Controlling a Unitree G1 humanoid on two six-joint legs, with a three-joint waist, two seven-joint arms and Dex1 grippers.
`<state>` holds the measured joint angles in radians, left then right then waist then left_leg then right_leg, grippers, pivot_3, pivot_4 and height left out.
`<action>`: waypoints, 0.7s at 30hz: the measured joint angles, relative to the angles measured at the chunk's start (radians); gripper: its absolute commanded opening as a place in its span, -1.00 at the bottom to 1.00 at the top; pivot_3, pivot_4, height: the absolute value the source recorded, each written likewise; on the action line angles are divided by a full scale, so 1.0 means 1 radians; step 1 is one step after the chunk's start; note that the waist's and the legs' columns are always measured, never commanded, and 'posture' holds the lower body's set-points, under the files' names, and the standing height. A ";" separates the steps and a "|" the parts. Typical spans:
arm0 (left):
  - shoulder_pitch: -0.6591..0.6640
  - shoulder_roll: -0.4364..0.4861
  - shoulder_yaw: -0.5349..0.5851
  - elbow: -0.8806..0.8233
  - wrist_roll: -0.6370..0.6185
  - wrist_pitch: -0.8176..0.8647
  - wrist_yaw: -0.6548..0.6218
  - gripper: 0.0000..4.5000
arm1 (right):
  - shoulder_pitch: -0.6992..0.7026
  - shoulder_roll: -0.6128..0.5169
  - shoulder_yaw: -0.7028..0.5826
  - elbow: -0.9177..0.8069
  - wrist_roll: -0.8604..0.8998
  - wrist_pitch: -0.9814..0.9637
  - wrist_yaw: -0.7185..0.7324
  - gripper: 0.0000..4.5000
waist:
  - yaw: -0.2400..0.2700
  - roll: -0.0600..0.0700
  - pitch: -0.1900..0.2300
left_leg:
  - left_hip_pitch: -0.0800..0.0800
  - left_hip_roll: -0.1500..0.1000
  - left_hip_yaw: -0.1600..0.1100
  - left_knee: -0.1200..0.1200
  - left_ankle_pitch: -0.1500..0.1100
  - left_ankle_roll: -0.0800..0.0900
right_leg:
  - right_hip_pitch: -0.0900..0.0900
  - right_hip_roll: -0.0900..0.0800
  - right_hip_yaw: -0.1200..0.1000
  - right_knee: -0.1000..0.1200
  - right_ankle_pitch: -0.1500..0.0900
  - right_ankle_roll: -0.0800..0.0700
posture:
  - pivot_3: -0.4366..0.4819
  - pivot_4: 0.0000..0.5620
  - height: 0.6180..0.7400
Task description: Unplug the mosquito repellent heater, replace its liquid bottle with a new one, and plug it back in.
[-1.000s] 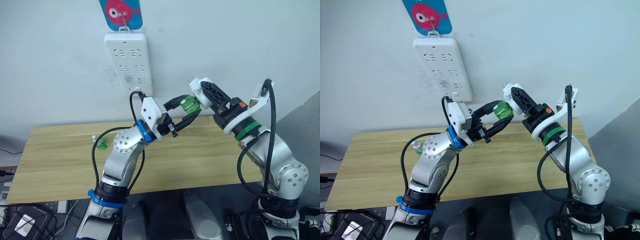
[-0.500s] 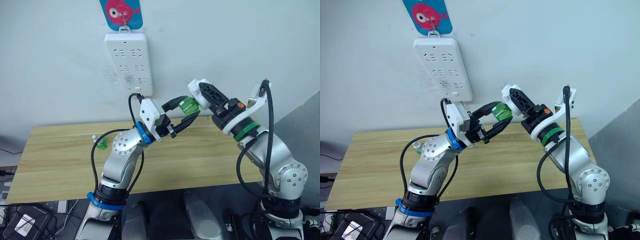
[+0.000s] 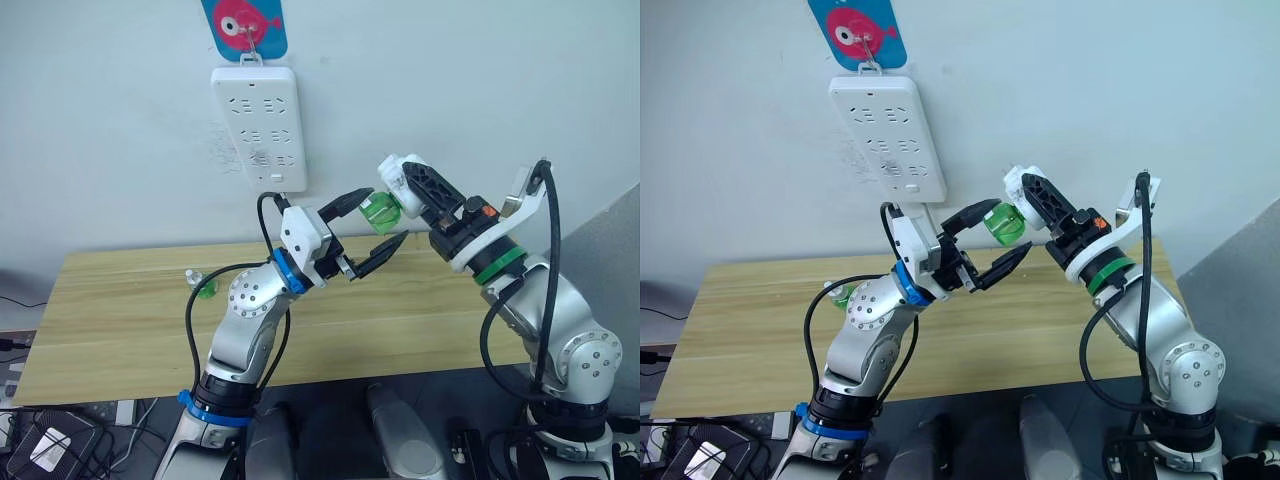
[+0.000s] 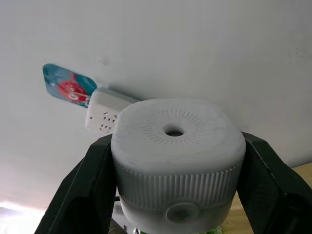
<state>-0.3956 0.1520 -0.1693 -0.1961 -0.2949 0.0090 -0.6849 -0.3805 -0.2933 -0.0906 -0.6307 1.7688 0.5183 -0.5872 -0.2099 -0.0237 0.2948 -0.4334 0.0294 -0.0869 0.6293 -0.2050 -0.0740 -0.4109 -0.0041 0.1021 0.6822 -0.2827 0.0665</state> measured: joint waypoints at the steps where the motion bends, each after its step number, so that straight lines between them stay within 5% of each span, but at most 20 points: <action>1: 0.002 -0.002 -0.001 0.000 0.000 0.000 0.000 0.82 | 0.000 0.000 0.002 -0.001 0.006 -0.003 0.000 0.30 | 0.000 0.000 0.000 | 0.000 0.000 0.000 0.000 0.000 0.000 | 0.000 0.000 0.000 0.000 0.000 0.000 | -0.70 -0.12 1.00; 16: 0.050 -0.010 -0.013 -0.035 0.005 -0.017 0.038 0.82 | 0.037 -0.024 0.015 -0.002 0.022 -0.011 0.041 0.30 | 0.001 0.002 -0.002 | 0.000 0.000 0.000 0.001 0.000 0.000 | 0.000 0.000 0.000 0.000 0.000 0.000 | -0.69 -0.15 1.00; 21: 0.061 -0.013 -0.023 -0.053 0.002 -0.015 0.038 0.29 | 0.037 -0.029 0.015 -0.002 0.025 -0.012 0.041 0.30 | 0.002 0.002 -0.002 | 0.000 0.000 0.000 0.001 0.000 0.000 | 0.000 0.000 0.000 0.000 0.000 0.000 | -0.69 -0.14 1.00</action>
<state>-0.3349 0.1395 -0.1921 -0.2492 -0.2932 -0.0056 -0.6472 -0.3433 -0.3225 -0.0757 -0.6324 1.7935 0.5062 -0.5466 -0.2076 -0.0213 0.2925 -0.4330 0.0293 -0.0870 0.6302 -0.2049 -0.0740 -0.4104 -0.0041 0.1022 0.6827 -0.2825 0.0667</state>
